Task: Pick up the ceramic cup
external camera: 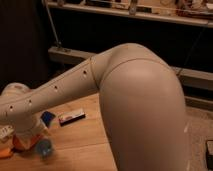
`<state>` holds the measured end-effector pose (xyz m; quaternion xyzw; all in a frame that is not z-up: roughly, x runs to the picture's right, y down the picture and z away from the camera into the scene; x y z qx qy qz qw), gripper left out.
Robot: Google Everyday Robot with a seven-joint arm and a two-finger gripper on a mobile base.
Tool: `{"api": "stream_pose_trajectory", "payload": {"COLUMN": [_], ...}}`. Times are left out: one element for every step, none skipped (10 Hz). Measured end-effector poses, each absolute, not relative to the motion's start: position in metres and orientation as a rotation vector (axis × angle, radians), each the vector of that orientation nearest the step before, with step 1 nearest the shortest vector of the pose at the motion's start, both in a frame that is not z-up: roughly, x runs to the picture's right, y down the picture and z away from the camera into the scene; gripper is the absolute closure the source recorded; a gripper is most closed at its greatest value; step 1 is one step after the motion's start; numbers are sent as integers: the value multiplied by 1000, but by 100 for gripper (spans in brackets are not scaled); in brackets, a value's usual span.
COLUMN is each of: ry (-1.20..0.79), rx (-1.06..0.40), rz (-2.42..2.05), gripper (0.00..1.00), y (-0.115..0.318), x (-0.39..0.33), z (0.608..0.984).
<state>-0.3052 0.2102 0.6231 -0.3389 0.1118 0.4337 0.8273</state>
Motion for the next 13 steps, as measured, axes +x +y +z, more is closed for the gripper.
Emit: {"api": "stream_pose_trajectory", "payload": {"ry": [240, 246, 254, 262, 273, 283, 293, 306, 318, 333, 340, 359, 376], "rx": [-722, -724, -724, -725, -724, -723, -723, -722, -724, -725, -726, -724, -719], "rz": [921, 917, 916, 914, 910, 907, 905, 902, 898, 893, 890, 884, 879], "gripper": [35, 35, 35, 35, 35, 35, 35, 35, 35, 35, 35, 35, 35], "y": [212, 215, 218, 220, 224, 228, 232, 237, 242, 248, 251, 258, 262], "x": [-305, -305, -304, -303, -301, -299, -297, -294, -292, -291, -290, -289, -286], "z": [631, 642, 652, 659, 668, 676, 683, 692, 698, 706, 709, 716, 721]}}
